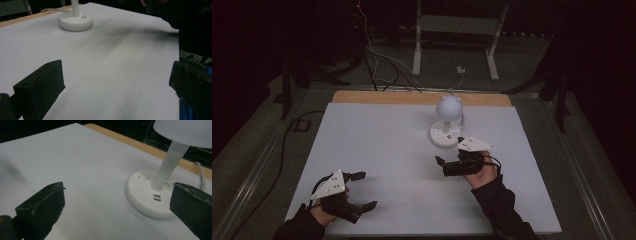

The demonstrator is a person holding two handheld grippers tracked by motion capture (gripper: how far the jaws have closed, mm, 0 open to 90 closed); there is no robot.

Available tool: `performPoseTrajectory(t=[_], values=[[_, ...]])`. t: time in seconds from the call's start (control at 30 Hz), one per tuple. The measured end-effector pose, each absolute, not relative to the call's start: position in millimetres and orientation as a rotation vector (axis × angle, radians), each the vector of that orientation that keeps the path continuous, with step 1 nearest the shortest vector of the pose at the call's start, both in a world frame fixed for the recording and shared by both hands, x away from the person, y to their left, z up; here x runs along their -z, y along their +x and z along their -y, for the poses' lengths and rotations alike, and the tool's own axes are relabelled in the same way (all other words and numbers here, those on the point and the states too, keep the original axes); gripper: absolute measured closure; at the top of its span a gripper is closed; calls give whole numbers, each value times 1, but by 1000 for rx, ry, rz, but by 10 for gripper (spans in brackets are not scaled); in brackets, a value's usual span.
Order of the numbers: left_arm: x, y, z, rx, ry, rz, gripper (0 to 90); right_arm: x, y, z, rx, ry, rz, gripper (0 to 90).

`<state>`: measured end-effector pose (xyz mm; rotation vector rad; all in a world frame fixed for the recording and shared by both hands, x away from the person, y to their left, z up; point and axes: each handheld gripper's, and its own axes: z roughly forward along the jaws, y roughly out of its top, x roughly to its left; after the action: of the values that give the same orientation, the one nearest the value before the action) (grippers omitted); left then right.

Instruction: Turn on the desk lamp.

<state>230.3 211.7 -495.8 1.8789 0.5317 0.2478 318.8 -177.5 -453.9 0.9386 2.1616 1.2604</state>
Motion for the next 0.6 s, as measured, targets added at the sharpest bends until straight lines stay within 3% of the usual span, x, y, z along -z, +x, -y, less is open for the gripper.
performPoseTrajectory(t=[0.6], values=[[496, 230, -212, -244, 1883, -533, 3, 477, 354, 154, -1158, 1094, -2061, 0]])
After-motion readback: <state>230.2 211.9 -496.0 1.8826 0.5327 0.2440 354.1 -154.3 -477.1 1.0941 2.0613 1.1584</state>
